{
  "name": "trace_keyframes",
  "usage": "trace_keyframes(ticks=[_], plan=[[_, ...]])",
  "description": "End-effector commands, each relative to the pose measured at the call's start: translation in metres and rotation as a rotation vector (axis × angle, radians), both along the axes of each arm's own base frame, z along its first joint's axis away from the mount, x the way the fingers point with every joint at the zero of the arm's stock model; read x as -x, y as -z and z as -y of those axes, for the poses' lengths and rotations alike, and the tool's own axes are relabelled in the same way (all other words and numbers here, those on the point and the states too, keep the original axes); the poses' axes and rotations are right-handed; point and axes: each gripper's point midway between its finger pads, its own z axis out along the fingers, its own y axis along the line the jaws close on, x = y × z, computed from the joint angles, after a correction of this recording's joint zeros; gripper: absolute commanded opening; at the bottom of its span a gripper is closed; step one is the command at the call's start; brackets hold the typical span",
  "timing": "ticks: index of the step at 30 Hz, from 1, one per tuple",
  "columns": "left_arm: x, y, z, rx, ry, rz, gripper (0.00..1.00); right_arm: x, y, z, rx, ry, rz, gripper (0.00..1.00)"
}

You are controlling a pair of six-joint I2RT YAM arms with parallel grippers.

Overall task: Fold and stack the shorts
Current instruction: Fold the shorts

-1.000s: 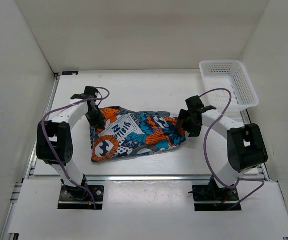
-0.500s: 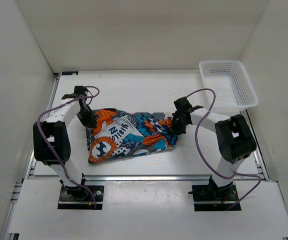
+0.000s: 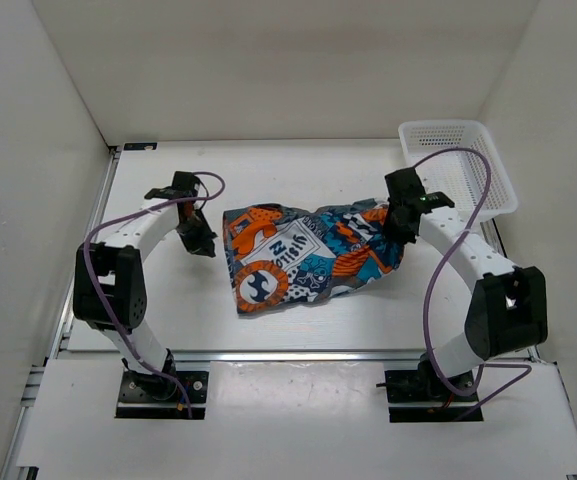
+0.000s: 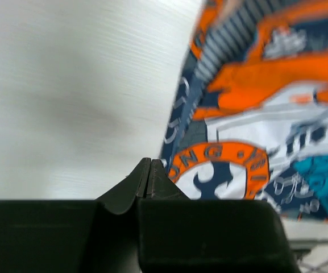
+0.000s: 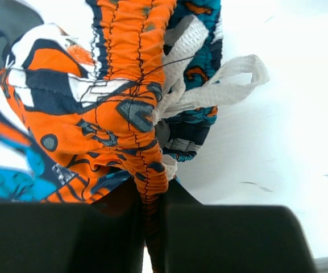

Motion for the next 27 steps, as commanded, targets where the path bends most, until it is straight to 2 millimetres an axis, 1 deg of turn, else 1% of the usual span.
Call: trace_keyframes(ticks=[1,2,3,4,5,6,7,8,9,10,11,12,13,15,16,17,18,19,20,22,23,24,25,26,27], plan=[[-0.007,-0.011,0.033,0.101,0.062,0.072,0.1,-0.004,-0.038,0.024,0.141,-0.014,0.064,0.0],[-0.011,-0.004,0.036,0.113,0.096,0.071,0.1,-0.004,-0.041,0.028,0.159,-0.005,0.065,0.0],[-0.018,0.001,0.04,0.125,0.11,0.085,0.1,-0.009,-0.048,0.028,0.166,-0.007,0.085,0.0],[-0.021,0.004,0.044,0.125,0.12,0.077,0.1,-0.007,-0.048,0.029,0.169,-0.008,0.077,0.0],[-0.028,0.013,0.052,0.131,0.158,0.065,0.1,-0.01,-0.053,0.028,0.164,-0.006,0.092,0.0],[-0.029,0.017,0.059,0.14,0.173,0.052,0.1,-0.011,-0.053,0.03,0.175,-0.003,0.084,0.0],[-0.032,0.021,0.066,0.149,0.189,0.05,0.1,-0.014,-0.058,0.029,0.171,-0.002,0.097,0.0],[-0.037,0.02,0.076,0.151,0.213,0.055,0.1,-0.014,-0.058,0.029,0.171,-0.002,0.097,0.0],[-0.04,0.03,0.079,0.16,0.215,0.038,0.1,-0.019,-0.063,0.027,0.166,0.0,0.112,0.0],[-0.04,0.033,0.085,0.16,0.229,0.031,0.1,-0.019,-0.066,0.025,0.157,-0.005,0.111,0.0],[-0.046,0.033,0.087,0.162,0.229,0.042,0.1,-0.019,-0.066,0.02,0.154,-0.01,0.105,0.0],[-0.044,0.043,0.086,0.158,0.228,0.018,0.1,-0.023,-0.071,0.014,0.149,-0.021,0.12,0.0],[-0.048,0.043,0.087,0.156,0.237,0.024,0.1,-0.025,-0.075,0.014,0.145,-0.02,0.13,0.0],[-0.053,0.044,0.092,0.176,0.252,0.024,0.1,-0.025,-0.077,0.005,0.144,-0.042,0.13,0.0],[-0.051,0.044,0.096,0.176,0.263,0.023,0.1,-0.027,-0.078,0.007,0.154,-0.038,0.127,0.0],[-0.055,0.043,0.097,0.175,0.272,0.031,0.1,-0.027,-0.078,0.007,0.154,-0.038,0.127,0.0],[-0.054,0.044,0.103,0.183,0.285,0.028,0.1,-0.029,-0.08,0.002,0.152,-0.048,0.132,0.0],[-0.054,0.044,0.103,0.184,0.285,0.028,0.1,-0.031,-0.085,-0.004,0.146,-0.059,0.147,0.0],[-0.054,0.044,0.103,0.184,0.285,0.028,0.1,-0.029,-0.087,-0.01,0.145,-0.077,0.147,0.0],[-0.052,0.052,0.102,0.18,0.283,0.006,0.1,-0.031,-0.094,-0.021,0.139,-0.101,0.16,0.0],[-0.052,0.053,0.102,0.18,0.283,0.006,0.1,-0.029,-0.097,-0.033,0.125,-0.12,0.172,0.0],[-0.051,0.057,0.102,0.178,0.282,-0.006,0.1,-0.026,-0.097,-0.039,0.124,-0.137,0.173,0.0],[-0.05,0.057,0.103,0.188,0.285,-0.008,0.1,-0.029,-0.102,-0.047,0.118,-0.153,0.186,0.0],[-0.05,0.057,0.103,0.189,0.285,-0.008,0.1,-0.027,-0.1,-0.064,0.111,-0.185,0.184,0.0],[-0.05,0.057,0.103,0.189,0.285,-0.008,0.1,-0.027,-0.1,-0.072,0.108,-0.203,0.187,0.0]])
